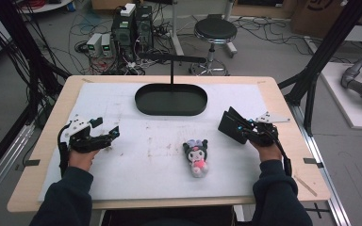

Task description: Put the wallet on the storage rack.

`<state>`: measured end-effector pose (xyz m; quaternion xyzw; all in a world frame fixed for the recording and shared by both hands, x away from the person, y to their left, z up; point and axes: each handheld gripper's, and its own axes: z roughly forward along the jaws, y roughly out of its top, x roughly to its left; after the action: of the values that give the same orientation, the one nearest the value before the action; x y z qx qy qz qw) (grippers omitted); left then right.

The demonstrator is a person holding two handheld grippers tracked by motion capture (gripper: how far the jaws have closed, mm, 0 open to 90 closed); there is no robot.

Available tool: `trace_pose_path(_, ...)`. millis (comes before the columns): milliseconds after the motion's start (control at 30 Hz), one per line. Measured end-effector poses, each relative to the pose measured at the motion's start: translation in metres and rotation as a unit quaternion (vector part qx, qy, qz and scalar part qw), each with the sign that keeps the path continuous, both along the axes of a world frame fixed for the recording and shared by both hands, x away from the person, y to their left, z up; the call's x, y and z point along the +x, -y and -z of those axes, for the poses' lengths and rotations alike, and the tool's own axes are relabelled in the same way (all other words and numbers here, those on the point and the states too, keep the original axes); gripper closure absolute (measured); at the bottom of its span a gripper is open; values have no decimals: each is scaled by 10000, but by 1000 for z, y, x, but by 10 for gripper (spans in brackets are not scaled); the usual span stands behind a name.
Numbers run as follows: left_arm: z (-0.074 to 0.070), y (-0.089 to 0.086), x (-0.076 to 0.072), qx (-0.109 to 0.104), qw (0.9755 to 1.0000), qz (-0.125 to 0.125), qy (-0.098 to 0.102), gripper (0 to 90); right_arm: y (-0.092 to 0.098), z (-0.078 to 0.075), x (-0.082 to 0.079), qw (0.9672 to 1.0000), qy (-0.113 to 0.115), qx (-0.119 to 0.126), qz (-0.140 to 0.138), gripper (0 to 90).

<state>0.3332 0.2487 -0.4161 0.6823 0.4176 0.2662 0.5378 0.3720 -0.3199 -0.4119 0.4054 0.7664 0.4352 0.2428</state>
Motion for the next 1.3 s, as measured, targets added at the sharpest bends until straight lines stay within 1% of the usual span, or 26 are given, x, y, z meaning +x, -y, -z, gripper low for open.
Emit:
trace_pose_path(33, 0, 0, 0, 1, 10000, -3, 2, 202, -1, -1, -1, 10000, -4, -19, 5, 770)
trace_pose_path(100, 0, 0, 0, 2, 10000, 2, -1, 203, -3, -3, -2, 10000, 10, -89, 20, 783)
trace_pose_path(167, 0, 0, 0, 5, 10000, 7, 5, 203, -4, -4, -3, 10000, 6, -99, 14, 784)
trace_pose_path(267, 0, 0, 0, -6, 10000, -2, 1, 203, -6, -8, -3, 10000, -18, -31, 25, 785)
trace_pose_path(367, 0, 0, 0, -9, 10000, 0, -2, 203, -9, -13, -4, 9999, 12, 113, 38, 785)
trace_pose_path(467, 0, 0, 0, 4, 10000, -3, -10, 203, -14, -19, -2, 9999, 100, 69, 11, 786)
trace_pose_path(567, 0, 0, 0, 0, 10000, -2, -11, 203, -24, -25, 0, 9998, 175, 85, -98, 786)
trace_pose_path(667, 0, -1, 0, -7, 10000, 2, -13, 203, -37, -32, 4, 9993, 242, 77, -292, 786)
trace_pose_path(800, 0, -1, 0, -15, 10000, 4, -4, 203, -60, -47, 18, 9979, 349, 122, -539, 786)
trace_pose_path(900, 0, -1, 0, -29, 10000, -3, 3, 203, -81, -58, 33, 9961, 410, 59, -773, 786)
trace_pose_path(967, 0, -1, 1, -32, 10000, -2, 3, 203, -96, -63, 42, 9948, 453, 13, -912, 787)
trace_pose_path(1000, 1, -1, 1, -27, 10000, 4, 0, 203, -104, -64, 48, 9940, 462, -45, -988, 787)
trace_pose_path(1067, 0, -2, 1, -28, 10000, 12, 2, 203, -118, -64, 59, 9931, 460, -76, -1078, 787)
trace_pose_path(1200, 0, -3, 0, -39, 10000, 0, 8, 203, -142, -58, 82, 9927, 409, -88, -1133, 787)
trace_pose_path(1267, 1, -5, 0, -58, 10000, -16, 9, 203, -153, -55, 91, 9925, 450, -61, -1134, 787)
trace_pose_path(1300, 1, -5, 0, -68, 10000, -32, 2, 203, -157, -54, 95, 9925, 423, -64, -1144, 787)
